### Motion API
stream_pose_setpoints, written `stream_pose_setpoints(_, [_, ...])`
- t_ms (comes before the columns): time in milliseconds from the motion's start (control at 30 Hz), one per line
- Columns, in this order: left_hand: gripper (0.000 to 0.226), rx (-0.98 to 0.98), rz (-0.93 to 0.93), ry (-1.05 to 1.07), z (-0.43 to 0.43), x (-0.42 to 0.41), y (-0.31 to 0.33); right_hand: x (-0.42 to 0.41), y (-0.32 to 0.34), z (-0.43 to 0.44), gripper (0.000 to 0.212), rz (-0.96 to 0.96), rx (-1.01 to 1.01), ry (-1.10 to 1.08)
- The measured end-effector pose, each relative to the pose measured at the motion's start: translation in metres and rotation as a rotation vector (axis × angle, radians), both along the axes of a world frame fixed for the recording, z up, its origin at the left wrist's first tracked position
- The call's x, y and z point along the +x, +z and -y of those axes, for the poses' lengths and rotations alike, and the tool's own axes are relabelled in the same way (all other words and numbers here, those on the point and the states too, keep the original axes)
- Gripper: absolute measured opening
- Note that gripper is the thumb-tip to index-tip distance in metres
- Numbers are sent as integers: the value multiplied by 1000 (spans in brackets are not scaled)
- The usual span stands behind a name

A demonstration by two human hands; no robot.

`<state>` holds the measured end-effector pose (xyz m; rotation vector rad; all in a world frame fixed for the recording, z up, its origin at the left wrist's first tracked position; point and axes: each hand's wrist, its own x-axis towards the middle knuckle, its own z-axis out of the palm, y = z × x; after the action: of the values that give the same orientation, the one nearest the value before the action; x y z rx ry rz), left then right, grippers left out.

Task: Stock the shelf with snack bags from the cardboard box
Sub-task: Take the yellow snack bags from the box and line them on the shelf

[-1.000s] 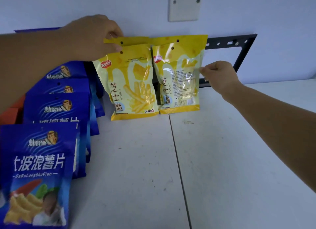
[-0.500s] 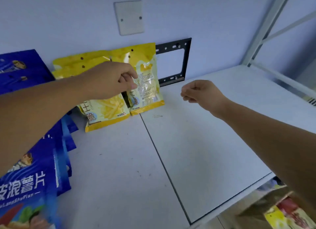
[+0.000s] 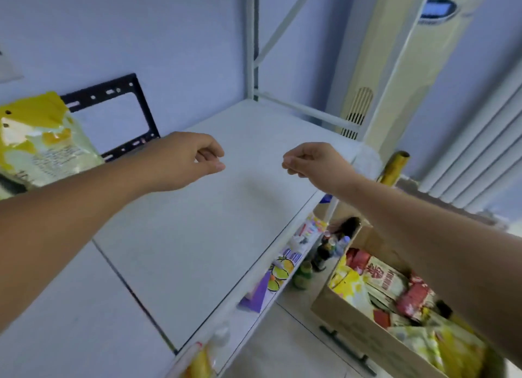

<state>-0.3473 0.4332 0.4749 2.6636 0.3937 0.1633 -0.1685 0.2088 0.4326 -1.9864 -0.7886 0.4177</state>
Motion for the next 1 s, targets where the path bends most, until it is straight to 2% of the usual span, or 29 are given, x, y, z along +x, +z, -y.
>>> stream_pose_setpoints(267, [21,-14,-19,-205,151,129,-23,76,-12,179,15,38,-87,-141])
stream_pose_setpoints(567, [19,-77,-160,-393,292,236,-70,126,-75,339,14,-167,-101,-369])
stream_pose_setpoints(800, [21,-109,-346,-525,351,290,-144,133,-138,418,14,-378,-159,-567])
stream_pose_setpoints(1000, [16,-175,-468,-582,372,332,-206,140,-183,443,15,-488,-205,-735])
